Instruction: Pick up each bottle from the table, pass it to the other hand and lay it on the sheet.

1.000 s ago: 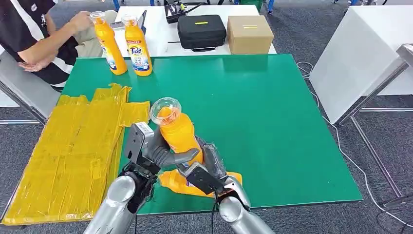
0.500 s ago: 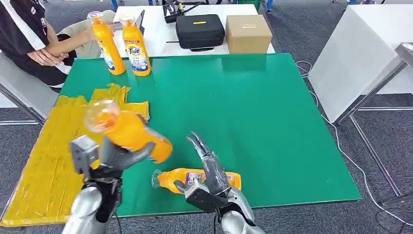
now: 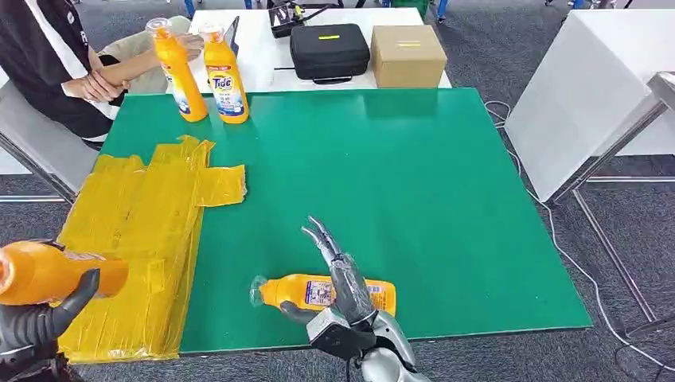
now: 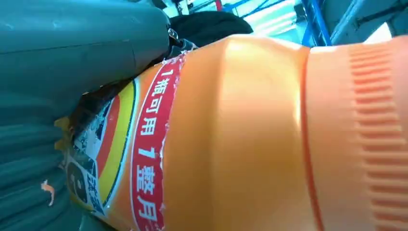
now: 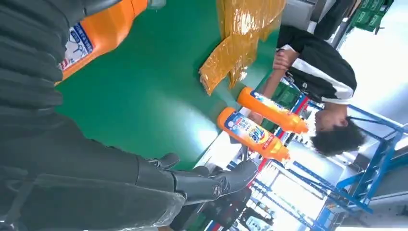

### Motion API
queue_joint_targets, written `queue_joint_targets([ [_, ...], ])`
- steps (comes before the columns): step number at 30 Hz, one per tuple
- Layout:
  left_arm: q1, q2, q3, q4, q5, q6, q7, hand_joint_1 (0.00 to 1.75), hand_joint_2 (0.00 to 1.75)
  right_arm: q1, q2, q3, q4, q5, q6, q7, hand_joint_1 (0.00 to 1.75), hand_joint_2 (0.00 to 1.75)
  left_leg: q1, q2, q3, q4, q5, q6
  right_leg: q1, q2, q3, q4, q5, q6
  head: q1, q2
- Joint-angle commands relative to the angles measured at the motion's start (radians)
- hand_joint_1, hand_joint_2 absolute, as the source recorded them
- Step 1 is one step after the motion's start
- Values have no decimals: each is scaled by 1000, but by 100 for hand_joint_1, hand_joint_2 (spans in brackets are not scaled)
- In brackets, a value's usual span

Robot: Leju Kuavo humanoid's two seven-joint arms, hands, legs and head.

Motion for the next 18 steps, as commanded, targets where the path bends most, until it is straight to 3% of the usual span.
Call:
queue_joint_targets([
  [1, 8, 9, 46, -14, 1, 2, 2, 175, 175, -31, -26, 34, 53, -6, -2, -2, 0, 175, 1, 1, 3, -1, -1, -3, 0, 1, 3, -1, 0, 0, 0, 0],
  [5, 14, 11, 45, -17, -33, 31, 1, 175, 175, -33, -29, 42, 52, -13, -3, 1, 0, 175, 1, 1, 3, -1, -1, -2, 1, 0, 3, -1, 0, 0, 0, 0],
  [12, 171, 9, 71, -77, -346, 193, -40, 175, 175, -28, -39, 84, 40, -34, -26, 11, 0, 175, 0, 4, 3, -1, -2, -2, 0, 3, 3, -1, 0, 0, 0, 0],
  [15, 170, 33, 36, -20, -614, 323, -16, 175, 175, -12, -34, 78, 11, -18, -44, 24, 0, 175, 0, 1, 3, -1, -2, -3, 0, 1, 3, -1, -1, -1, 0, 0],
  [18, 141, 39, 7, 27, -636, 359, -3, 175, 175, 16, -45, 79, -32, 12, -69, 38, 0, 175, 0, -1, 3, -1, -1, -3, 0, -1, 3, -2, -1, -2, 0, 0],
])
